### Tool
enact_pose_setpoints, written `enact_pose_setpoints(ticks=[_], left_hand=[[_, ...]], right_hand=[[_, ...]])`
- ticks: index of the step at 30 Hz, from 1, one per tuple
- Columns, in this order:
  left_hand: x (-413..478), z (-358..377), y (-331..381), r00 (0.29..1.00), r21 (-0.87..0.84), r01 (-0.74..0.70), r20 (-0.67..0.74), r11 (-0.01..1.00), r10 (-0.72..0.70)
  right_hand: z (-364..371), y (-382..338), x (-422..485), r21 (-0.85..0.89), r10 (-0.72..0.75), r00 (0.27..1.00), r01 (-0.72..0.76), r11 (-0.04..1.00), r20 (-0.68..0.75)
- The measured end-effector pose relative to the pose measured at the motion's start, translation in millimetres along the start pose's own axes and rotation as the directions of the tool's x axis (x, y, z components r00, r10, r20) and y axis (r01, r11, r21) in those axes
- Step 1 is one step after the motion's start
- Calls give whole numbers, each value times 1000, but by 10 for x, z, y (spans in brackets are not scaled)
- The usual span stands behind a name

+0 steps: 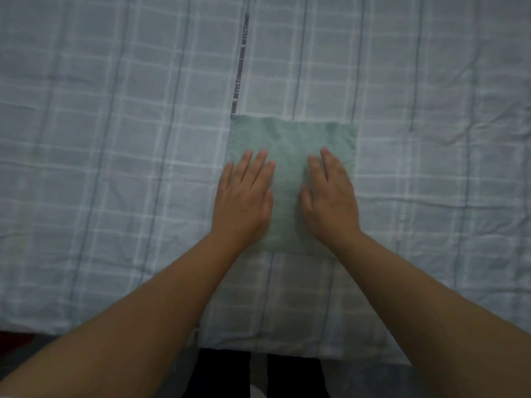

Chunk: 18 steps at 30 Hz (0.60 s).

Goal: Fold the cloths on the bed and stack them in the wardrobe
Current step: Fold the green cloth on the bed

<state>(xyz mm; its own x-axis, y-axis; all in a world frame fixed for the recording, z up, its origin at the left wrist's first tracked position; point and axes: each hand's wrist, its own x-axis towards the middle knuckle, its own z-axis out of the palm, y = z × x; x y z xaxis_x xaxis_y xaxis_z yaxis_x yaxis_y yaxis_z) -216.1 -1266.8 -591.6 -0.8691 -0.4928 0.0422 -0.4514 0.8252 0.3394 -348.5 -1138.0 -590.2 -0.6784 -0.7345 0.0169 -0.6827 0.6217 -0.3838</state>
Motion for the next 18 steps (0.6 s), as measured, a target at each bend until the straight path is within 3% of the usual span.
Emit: enact_pose_setpoints(ticks=[5,10,18], left_hand=[[111,561,-47,993,37,58,98,998,-61],[-63,688,-351,996,141,56,60,988,-65],[-349,489,-699,981,215,172,53,961,-187]], right_hand=[[608,23,66,-82,-1,996,8,997,88],[685,462,-73,-211,-61,998,67,975,32],[395,904,-205,-226,136,990,-127,966,27]])
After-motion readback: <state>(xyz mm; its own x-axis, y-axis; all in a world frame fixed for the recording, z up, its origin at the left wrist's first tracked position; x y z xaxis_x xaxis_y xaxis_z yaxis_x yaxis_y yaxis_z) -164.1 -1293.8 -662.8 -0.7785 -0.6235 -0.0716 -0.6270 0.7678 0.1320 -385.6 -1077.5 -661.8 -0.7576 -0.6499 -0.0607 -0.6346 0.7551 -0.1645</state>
